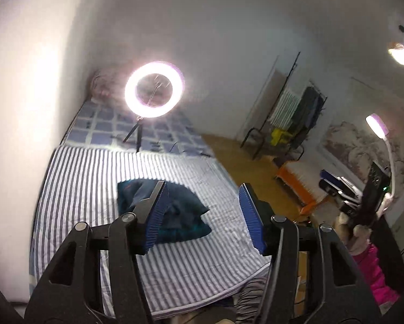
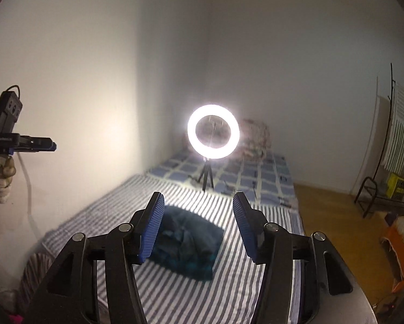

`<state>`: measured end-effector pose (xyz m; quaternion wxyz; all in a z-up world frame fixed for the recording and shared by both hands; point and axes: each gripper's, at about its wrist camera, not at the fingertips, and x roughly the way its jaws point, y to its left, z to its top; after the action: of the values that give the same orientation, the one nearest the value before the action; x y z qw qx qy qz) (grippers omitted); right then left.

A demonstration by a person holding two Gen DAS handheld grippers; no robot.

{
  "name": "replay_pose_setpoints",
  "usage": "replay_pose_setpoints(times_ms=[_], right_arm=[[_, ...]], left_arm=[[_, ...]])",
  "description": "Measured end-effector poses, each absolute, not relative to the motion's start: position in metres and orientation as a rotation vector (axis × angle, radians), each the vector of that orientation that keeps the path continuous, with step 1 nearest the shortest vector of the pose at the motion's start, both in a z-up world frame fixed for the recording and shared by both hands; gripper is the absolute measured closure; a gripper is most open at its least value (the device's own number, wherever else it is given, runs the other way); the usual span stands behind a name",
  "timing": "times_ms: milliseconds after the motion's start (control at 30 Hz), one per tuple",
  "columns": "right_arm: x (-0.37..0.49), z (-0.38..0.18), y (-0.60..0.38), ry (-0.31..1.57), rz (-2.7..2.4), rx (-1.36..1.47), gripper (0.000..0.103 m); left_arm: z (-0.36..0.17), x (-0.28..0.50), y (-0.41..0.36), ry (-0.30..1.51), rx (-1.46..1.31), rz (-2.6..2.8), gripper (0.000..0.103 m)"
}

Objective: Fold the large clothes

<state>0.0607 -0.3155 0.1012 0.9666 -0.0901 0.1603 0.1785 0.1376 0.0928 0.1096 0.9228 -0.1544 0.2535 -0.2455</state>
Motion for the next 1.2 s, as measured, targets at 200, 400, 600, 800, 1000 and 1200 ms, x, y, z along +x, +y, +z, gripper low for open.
replay_pose_setpoints(times_ms=[200,400,600,800,1000,1200], right_arm=[[0.074,0.088,-0.315,0.348,0.393,-0.143,0.038],[0.13,0.007,-0.323,0.502,0.375,-0.032,0.028],[0.194,-0.085,-0.334,0.683,0.343,0.131,0.027],[0.251,-0.171,-0.344,0.849,0.371,0.452,0.027],[0.296,-0.227,-0.341,0.905,0.345,0.597,0.027],[0.314,-0.24,-0.329,0.923,0.355,0.678,0.027]], left_arm=[[0.094,0.155,0.086,0.546,-0.36,-0.527,0.032],[-0.014,0.24,0.101,0.796,-0.698,-0.522,0.032],[-0.112,0.313,0.115,0.931,-0.88,-0.424,0.032],[-0.199,0.374,0.129,1.0,-1.124,-0.341,0.032],[-0.251,0.411,0.114,1.061,-1.229,-0.367,0.032],[-0.283,0.427,0.095,1.107,-1.314,-0.36,0.034]])
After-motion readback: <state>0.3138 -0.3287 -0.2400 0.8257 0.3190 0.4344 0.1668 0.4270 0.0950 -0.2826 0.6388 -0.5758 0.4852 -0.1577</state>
